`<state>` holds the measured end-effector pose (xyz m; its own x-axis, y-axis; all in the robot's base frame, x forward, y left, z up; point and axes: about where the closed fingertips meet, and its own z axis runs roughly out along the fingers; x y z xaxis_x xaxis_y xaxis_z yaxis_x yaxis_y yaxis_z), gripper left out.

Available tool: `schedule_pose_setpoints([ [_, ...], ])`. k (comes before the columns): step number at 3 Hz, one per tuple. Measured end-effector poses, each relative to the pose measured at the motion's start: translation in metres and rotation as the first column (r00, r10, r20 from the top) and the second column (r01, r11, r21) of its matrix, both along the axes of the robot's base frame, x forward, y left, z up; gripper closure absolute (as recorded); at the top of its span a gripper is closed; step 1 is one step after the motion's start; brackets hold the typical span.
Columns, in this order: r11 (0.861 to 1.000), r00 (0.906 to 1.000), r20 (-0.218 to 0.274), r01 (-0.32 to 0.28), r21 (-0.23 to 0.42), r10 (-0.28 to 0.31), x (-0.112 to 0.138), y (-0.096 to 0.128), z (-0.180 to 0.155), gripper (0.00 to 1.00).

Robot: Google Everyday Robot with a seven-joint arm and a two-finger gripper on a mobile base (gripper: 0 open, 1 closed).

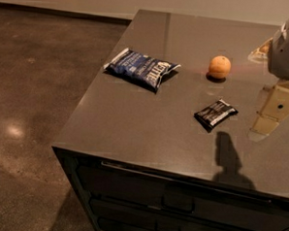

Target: Pick rxbar chocolate

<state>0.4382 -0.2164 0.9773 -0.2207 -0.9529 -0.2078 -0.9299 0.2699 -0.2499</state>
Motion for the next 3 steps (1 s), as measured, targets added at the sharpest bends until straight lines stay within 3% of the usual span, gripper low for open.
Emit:
schedule_pose_setpoints([
  [3,1.000,0.9994,-0.020,-0.028,0.005,0.028,0.016,-0.003,-0.012,0.00],
])
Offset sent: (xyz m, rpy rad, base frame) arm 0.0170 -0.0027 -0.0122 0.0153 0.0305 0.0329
